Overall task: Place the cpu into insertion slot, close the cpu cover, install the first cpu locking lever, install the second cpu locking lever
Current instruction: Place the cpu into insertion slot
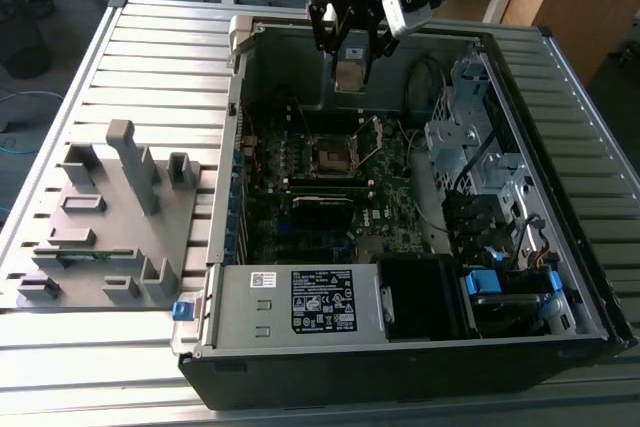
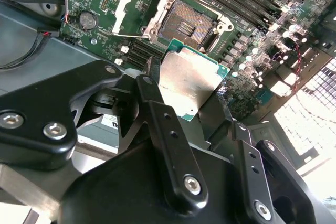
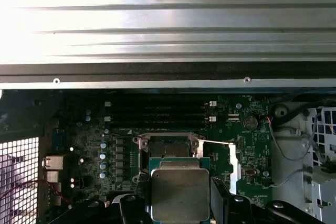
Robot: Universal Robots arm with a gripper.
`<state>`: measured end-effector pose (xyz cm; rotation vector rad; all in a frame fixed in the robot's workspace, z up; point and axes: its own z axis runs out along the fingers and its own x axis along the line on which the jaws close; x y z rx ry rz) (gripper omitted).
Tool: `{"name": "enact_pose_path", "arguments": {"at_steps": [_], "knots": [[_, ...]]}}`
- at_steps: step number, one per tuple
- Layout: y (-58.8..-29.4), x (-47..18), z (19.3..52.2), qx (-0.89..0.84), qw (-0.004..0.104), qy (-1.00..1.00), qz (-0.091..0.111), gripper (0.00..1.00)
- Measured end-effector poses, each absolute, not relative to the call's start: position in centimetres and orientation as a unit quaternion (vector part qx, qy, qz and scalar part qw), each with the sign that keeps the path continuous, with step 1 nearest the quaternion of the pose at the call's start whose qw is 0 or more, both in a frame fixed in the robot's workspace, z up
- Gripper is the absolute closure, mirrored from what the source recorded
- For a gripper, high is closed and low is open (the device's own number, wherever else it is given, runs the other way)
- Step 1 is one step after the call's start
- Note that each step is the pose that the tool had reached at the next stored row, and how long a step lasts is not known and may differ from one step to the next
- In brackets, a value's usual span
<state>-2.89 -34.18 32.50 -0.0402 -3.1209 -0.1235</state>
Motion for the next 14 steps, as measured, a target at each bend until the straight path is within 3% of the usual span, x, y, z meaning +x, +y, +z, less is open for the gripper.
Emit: {"name": "enact_pose_path", "arguments": {"at_steps": [14], "knots": [[-34.18,-2.89,31.65,-0.013,0.009,-0.999,-0.040,0.46]]}}
